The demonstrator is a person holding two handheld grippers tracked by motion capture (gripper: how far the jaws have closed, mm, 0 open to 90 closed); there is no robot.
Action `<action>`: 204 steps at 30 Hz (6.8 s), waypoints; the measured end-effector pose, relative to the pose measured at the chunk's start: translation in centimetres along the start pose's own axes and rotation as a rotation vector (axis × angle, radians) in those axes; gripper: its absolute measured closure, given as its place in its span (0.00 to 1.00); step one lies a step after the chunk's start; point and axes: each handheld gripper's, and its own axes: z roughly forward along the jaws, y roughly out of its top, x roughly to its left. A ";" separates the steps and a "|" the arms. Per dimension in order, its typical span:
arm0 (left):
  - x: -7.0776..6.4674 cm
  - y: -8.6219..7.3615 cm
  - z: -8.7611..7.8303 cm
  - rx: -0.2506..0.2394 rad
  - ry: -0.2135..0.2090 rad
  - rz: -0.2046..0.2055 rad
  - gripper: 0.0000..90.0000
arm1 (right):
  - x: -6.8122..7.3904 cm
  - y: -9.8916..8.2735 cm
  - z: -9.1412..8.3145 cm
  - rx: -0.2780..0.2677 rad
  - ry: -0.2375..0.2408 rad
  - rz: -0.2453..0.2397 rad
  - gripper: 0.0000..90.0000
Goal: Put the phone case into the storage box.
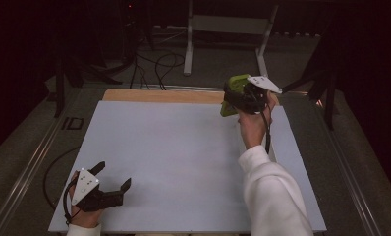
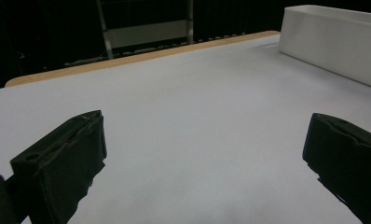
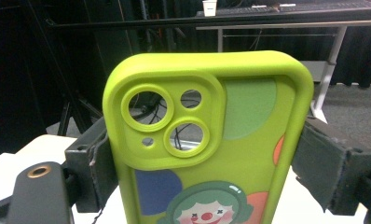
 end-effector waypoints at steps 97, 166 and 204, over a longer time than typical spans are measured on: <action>0.0 0.1 -0.2 -0.009 0.008 -0.001 0.00 | -7.2 -2.2 1.1 0.073 -0.184 0.086 0.18; 0.1 0.1 -0.3 -0.014 0.015 -0.003 0.00 | -7.7 -5.2 3.5 0.157 -0.229 0.055 0.18; 0.2 0.0 -0.5 -0.015 0.022 -0.007 0.00 | -8.2 -6.7 4.2 0.201 -0.227 0.047 0.18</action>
